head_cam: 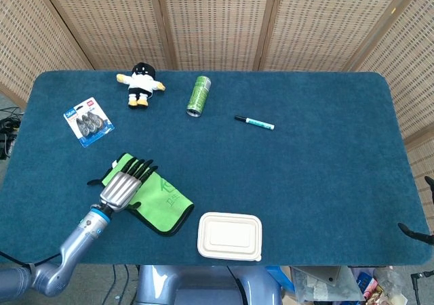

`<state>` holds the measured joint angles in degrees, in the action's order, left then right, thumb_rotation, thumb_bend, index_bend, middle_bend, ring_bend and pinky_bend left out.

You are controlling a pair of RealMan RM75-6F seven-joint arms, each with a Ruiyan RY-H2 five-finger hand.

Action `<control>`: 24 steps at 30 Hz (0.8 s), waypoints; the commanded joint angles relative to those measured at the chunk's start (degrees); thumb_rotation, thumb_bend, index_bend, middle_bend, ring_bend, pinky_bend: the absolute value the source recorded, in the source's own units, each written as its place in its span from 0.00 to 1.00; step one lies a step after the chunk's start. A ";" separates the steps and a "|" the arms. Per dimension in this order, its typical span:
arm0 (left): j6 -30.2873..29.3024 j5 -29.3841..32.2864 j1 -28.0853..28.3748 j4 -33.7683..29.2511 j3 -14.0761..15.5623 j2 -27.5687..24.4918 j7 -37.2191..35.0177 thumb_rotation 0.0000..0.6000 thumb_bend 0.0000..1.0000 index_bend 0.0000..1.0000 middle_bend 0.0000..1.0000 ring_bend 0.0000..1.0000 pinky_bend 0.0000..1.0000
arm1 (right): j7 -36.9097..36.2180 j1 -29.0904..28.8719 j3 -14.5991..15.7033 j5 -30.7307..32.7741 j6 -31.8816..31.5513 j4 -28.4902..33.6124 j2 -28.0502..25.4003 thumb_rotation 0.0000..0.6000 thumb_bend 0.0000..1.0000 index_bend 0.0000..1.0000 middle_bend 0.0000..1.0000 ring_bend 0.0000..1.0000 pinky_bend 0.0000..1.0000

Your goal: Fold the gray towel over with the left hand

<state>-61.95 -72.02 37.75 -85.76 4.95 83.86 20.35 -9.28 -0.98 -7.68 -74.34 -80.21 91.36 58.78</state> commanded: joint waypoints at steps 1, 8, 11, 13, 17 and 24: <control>0.91 0.13 -0.24 0.42 0.03 0.71 0.65 1.00 0.24 0.00 0.00 0.00 0.00 | 0.06 -0.01 0.02 -0.07 -0.05 0.06 0.00 1.00 0.00 0.00 0.00 0.00 0.00; 1.61 -0.28 -1.33 0.97 0.40 1.26 0.76 1.00 0.24 0.00 0.00 0.00 0.00 | 0.07 0.03 -0.03 0.13 -0.06 0.05 0.01 1.00 0.00 0.00 0.00 0.00 0.00; 2.30 -0.19 -1.61 1.63 0.39 1.60 0.86 1.00 0.24 0.00 0.00 0.00 0.00 | 0.09 -0.02 -0.01 0.12 0.03 -0.02 0.03 1.00 0.00 0.00 0.00 0.00 0.00; 2.74 -0.07 -1.86 2.10 0.40 1.82 0.92 1.00 0.24 0.00 0.00 0.00 0.00 | 0.03 -0.01 0.00 0.09 0.02 -0.02 0.03 1.00 0.00 0.00 0.00 0.00 0.00; 3.10 0.05 -2.40 2.71 0.23 2.13 0.66 1.00 0.24 0.00 0.00 0.00 0.00 | -0.05 -0.02 -0.05 0.23 0.06 -0.07 0.01 1.00 0.00 0.00 0.00 0.00 0.00; 2.25 -1.19 -3.45 3.94 -0.71 2.31 -2.06 1.00 0.24 0.00 0.00 0.00 0.00 | -0.02 -0.06 -0.01 0.23 0.19 -0.13 0.04 1.00 0.00 0.00 0.00 0.00 0.00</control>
<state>-59.50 -73.05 34.48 -81.99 4.43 86.16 18.53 -9.29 -1.03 -7.69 -74.11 -80.02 91.24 58.83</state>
